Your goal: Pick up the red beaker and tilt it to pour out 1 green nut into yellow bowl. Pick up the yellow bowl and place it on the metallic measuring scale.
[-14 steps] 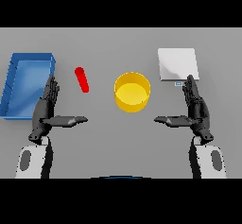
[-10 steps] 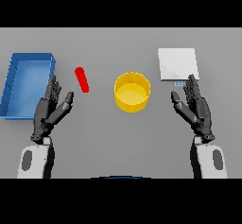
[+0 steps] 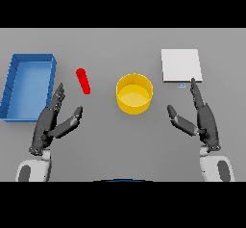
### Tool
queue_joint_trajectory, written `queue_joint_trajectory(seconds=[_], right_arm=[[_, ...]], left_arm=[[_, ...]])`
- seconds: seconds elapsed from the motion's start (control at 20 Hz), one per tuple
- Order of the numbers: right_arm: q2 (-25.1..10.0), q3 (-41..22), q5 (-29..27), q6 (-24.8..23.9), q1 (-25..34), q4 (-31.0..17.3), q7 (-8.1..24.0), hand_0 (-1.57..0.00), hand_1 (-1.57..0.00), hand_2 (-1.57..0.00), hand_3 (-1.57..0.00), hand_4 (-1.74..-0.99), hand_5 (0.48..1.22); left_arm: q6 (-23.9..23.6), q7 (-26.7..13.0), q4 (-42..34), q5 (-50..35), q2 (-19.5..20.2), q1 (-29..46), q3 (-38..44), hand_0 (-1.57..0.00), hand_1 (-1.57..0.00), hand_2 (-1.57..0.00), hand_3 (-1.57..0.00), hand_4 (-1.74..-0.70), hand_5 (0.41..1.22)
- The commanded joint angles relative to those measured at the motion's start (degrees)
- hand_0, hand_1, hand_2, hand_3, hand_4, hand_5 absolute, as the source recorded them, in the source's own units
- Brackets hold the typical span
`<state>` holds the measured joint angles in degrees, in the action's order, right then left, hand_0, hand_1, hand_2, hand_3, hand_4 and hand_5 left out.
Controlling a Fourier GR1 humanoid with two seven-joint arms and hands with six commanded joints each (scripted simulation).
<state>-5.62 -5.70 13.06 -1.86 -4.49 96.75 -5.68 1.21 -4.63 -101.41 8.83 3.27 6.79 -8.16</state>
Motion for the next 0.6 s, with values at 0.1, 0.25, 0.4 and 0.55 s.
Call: queue_joint_trajectory(seconds=[0.1,0.25,0.4,0.55], right_arm=[[-0.07,0.12,-1.21,1.00,0.18,0.36,-0.48,0.00,0.00,0.00,0.00,-1.163,0.624],[0.27,0.41,-3.05,2.27,0.40,-0.19,0.12,0.00,0.00,0.00,0.00,-1.197,0.627],[0.54,0.31,-3.25,2.37,0.45,-0.12,-0.46,0.00,0.00,0.00,0.00,-1.219,0.626],[0.73,0.50,-3.55,2.45,0.75,-0.77,-0.40,0.00,0.00,0.00,0.00,-1.229,0.626]], left_arm=[[-0.31,-1.41,4.35,0.56,-0.54,-3.56,0.38,0.00,0.00,0.00,0.00,-1.14,0.648],[-0.11,-1.96,10.42,-0.44,-0.40,-8.17,2.46,0.00,0.00,0.00,0.00,-1.16,0.645],[-0.30,0.51,17.52,-0.68,0.14,-13.44,4.65,0.00,0.00,0.00,0.00,-1.18,0.648],[-0.38,3.06,24.47,0.06,-0.27,-17.99,5.26,0.00,0.00,0.00,0.00,-1.18,0.637]])
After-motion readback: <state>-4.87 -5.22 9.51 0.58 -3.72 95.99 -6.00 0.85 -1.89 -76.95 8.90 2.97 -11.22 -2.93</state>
